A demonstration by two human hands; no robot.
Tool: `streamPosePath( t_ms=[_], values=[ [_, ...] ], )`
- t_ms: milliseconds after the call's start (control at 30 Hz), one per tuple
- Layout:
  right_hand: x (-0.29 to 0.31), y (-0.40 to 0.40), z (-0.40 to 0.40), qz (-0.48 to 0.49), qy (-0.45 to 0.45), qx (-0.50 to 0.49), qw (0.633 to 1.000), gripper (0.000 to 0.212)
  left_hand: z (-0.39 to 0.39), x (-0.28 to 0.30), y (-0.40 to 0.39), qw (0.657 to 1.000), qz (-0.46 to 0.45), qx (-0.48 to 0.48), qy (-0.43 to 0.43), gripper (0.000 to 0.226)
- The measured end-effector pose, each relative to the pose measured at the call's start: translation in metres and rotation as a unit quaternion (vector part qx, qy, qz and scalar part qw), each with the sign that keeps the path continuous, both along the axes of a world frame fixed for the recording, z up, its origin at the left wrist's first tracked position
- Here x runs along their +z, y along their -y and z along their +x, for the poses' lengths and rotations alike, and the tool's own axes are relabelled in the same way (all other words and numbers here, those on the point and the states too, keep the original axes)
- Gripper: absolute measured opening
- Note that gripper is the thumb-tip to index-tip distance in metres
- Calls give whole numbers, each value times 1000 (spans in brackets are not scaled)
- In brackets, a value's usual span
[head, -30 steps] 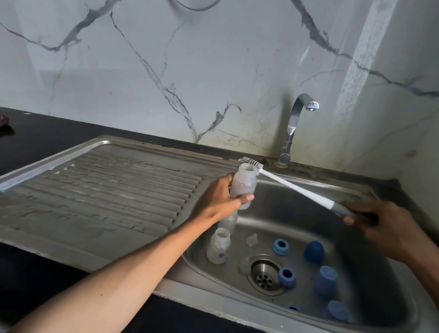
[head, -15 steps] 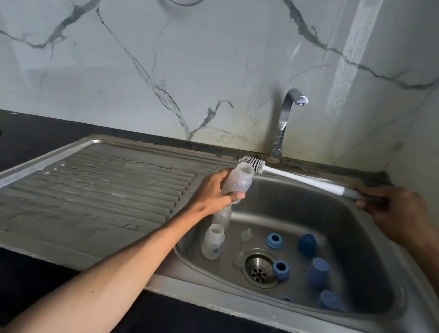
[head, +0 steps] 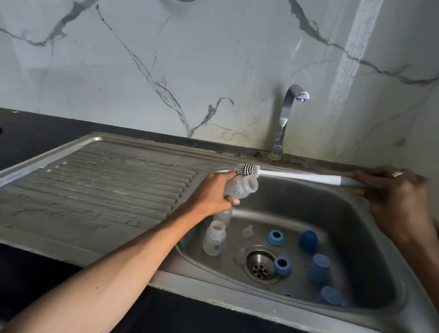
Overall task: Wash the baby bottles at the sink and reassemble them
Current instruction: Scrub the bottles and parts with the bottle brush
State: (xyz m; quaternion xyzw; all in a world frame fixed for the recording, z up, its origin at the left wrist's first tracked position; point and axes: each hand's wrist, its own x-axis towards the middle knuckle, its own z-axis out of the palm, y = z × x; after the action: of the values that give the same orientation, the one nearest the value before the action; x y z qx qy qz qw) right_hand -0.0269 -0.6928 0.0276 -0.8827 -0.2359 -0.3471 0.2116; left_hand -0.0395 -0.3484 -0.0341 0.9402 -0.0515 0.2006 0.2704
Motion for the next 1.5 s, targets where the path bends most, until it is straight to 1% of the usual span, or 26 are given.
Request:
streamPosePath(
  t_ms=[167, 333, 467, 600, 700, 767, 833, 933, 1000, 1067, 1133, 1200, 1267, 1333, 1400, 1500],
  values=[
    [4, 14, 7, 8, 53, -2, 999, 35, -1, 5, -2, 999, 25, 24, 12, 49],
    [-2, 8, 9, -18, 37, 10, 999, 39, -2, 3, -2, 998, 52, 40, -14, 40],
    [4, 13, 8, -10, 76, -3, 997, 36, -2, 6, -2, 997, 59, 50, 0, 38],
    [-3, 4, 9, -22, 68, 6, 997, 41, -2, 4, -2, 996, 65, 53, -8, 32],
    [0, 14, 12, -9, 67, 7, 998, 38, -2, 5, -5, 997, 56, 60, -4, 32],
    [1, 16, 11, 6, 68, 13, 998, 36, -1, 6, -4, 997, 52, 64, 0, 34],
    [2, 4, 6, 2, 51, 32, 998, 39, 0, 6, -2, 997, 44, 62, -2, 43],
    [-2, -4, 3, -4, 22, 44, 999, 41, 0, 5, -2, 999, 21, 42, -1, 52],
    [-2, 4, 5, 20, 3, 44, 999, 41, 1, 6, -4, 999, -4, 44, -5, 55],
    [-2, 12, 10, 35, -3, 37, 999, 47, 3, 5, -6, 998, -29, 50, -10, 57],
    [-4, 15, 14, 29, -13, 30, 999, 53, 5, 3, -9, 997, -48, 53, -8, 55],
    [-3, 19, 14, 26, -27, 28, 999, 54, 6, 3, -13, 995, -85, 59, -2, 49],
    [-1, 23, 9, 40, -42, 18, 998, 48, 8, 2, -18, 989, -127, 71, 4, 47],
    [2, 22, 3, 62, -50, 5, 997, 39, 9, 2, -20, 987, -145, 74, 0, 46],
    [0, 15, 4, 75, -80, 9, 994, 37, 9, 1, -16, 984, -167, 64, -11, 44],
    [-6, 2, 6, 29, -125, 17, 992, 40, 10, 3, -9, 974, -221, 49, -26, 35]
  ],
)
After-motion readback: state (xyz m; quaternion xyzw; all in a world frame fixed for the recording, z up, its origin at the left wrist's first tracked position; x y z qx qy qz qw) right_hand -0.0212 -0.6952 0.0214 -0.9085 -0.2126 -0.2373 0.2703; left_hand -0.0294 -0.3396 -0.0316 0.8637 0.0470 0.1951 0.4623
